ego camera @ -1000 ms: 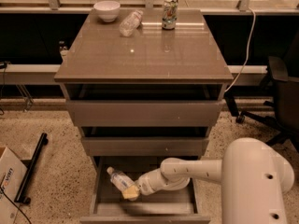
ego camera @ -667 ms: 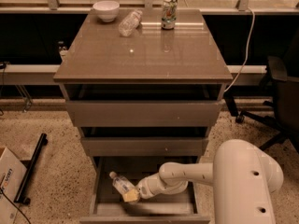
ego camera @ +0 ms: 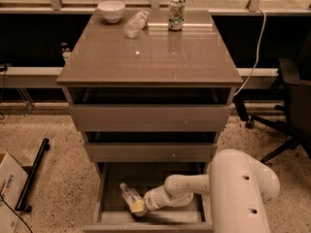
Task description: Place blue plastic bottle into bottom drawer
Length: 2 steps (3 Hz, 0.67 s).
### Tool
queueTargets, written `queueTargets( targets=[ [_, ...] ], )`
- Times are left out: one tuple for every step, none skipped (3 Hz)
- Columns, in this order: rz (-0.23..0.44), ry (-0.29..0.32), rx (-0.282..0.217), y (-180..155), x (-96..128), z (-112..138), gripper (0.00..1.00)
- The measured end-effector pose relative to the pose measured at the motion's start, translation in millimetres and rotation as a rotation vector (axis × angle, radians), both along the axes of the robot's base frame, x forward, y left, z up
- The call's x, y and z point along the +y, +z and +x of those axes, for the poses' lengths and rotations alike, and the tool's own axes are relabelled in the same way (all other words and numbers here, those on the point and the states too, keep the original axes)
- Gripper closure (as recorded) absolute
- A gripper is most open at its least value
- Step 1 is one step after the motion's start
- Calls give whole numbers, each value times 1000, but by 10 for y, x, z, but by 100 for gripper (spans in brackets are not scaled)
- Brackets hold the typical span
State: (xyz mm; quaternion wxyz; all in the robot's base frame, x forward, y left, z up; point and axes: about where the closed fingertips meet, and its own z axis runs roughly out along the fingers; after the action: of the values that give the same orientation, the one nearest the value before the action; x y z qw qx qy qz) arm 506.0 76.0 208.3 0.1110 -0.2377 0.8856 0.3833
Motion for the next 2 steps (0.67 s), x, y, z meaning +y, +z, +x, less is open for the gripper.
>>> queueTargets(
  targets=[
    [-27, -37, 28, -185, -30, 65, 75],
    [-25, -34, 29, -185, -13, 49, 51]
  ],
)
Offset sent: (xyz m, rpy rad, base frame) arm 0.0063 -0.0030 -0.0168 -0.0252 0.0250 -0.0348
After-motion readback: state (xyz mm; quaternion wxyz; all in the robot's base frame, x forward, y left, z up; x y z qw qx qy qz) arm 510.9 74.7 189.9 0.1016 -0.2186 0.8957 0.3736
